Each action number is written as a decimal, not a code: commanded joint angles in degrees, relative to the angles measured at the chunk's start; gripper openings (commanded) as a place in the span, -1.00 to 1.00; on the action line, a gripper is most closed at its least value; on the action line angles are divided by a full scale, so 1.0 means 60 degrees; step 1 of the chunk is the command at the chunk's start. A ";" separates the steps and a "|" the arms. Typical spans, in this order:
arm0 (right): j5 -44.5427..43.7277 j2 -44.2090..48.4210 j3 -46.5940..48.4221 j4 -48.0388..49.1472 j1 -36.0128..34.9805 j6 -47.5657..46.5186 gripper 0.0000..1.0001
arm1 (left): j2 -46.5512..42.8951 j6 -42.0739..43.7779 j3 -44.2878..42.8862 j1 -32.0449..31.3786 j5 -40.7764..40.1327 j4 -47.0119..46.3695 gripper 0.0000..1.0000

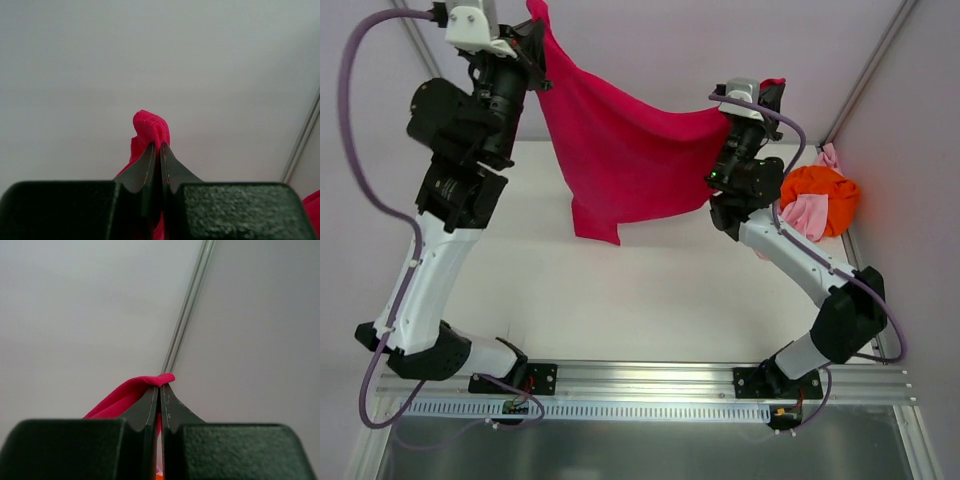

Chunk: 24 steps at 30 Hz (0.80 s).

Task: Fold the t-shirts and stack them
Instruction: Flatten out the tshirt

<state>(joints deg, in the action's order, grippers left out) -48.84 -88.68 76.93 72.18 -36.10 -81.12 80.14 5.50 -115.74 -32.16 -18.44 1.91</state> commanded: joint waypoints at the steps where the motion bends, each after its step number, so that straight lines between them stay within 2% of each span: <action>1: -0.0019 0.0805 0.0070 0.2589 -0.0311 -0.0791 -0.98 | -0.0800 0.0154 0.0042 -0.0162 -0.0077 -0.0670 -1.00; 14: -0.0502 0.2284 -0.0280 0.2589 -0.1015 -0.1597 -0.98 | -0.1827 -0.0344 0.0129 -0.0426 0.0362 0.0076 -1.00; 17: -0.0969 0.3045 -0.1418 0.2589 -0.1132 -0.1042 -0.98 | -0.2500 -0.0535 0.1299 -0.0426 0.0319 -0.0200 -1.00; 20: -0.1468 0.3791 -0.2795 0.2589 -0.1176 0.0202 -0.98 | -0.3189 -0.0667 0.2748 -0.0426 0.0041 -0.0771 -1.00; 24: -0.1762 0.4161 -0.4147 0.2589 -0.1395 0.1068 -0.98 | -0.4008 -0.0872 0.4405 -0.0440 -0.0208 -0.1256 -1.00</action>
<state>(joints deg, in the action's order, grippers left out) -56.45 -65.19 55.51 73.32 -43.40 -80.71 58.67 1.83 -93.32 -34.20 -17.47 1.06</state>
